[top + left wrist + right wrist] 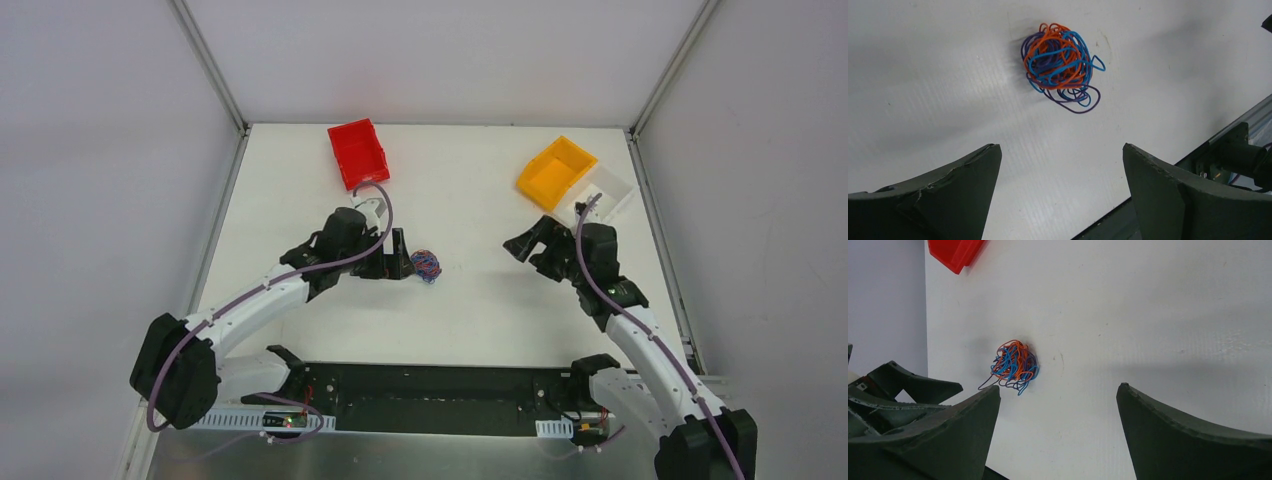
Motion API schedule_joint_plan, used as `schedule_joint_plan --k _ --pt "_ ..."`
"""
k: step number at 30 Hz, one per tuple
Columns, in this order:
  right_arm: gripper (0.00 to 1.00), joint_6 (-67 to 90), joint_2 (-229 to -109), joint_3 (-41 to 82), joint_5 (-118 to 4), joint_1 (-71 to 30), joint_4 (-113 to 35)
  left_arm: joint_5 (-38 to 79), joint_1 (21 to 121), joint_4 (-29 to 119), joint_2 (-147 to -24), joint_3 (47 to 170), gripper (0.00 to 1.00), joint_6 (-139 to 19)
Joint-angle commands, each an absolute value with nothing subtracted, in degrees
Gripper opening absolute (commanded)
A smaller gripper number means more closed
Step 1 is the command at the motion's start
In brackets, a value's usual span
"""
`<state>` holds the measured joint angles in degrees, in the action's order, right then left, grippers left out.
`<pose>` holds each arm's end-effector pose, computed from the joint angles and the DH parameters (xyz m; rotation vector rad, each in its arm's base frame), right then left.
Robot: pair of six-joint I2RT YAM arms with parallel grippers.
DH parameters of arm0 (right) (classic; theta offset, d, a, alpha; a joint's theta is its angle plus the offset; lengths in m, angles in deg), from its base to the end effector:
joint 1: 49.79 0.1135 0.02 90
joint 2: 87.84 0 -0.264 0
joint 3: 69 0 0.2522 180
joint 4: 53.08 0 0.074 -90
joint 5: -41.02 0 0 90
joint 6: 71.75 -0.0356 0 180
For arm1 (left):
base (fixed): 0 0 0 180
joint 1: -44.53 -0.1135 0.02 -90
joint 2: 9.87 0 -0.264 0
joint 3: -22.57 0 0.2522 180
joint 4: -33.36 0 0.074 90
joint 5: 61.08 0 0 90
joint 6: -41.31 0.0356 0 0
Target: Untangle the cables
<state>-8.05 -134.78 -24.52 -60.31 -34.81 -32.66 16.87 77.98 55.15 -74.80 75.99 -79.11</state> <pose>0.1837 0.0564 0.2532 0.0669 2.0212 0.6592 0.2013 -0.1419 0.2426 0.1888 2.2608 -0.8493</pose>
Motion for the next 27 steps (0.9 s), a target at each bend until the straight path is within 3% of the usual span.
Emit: schedule_joint_plan --k 1,12,17,24,26,27 --pt "0.90 -7.2 -137.0 -23.4 -64.2 -33.4 -37.8 16.0 78.2 50.1 -79.3 79.8 0.95 -76.3" --pt "0.89 -5.7 -140.4 -21.3 -63.8 -29.9 -38.6 12.6 79.3 49.3 -88.7 85.1 0.87 -74.2" --pt "0.89 -4.8 -140.0 -20.8 -63.3 -29.4 -37.2 11.3 79.6 49.4 -91.0 85.7 0.70 -72.2" --pt "0.89 -4.7 -140.0 -21.0 -63.4 -29.2 -37.0 10.5 80.6 49.3 -95.7 88.7 0.62 -71.1" --pt "0.89 -4.6 -140.3 -20.9 -63.5 -29.0 -37.0 9.8 80.8 49.4 -97.8 89.8 0.48 -70.7" --pt "0.89 -4.6 -140.4 -20.9 -63.5 -29.0 -37.0 9.3 80.9 49.5 -98.5 90.3 0.36 -70.6"
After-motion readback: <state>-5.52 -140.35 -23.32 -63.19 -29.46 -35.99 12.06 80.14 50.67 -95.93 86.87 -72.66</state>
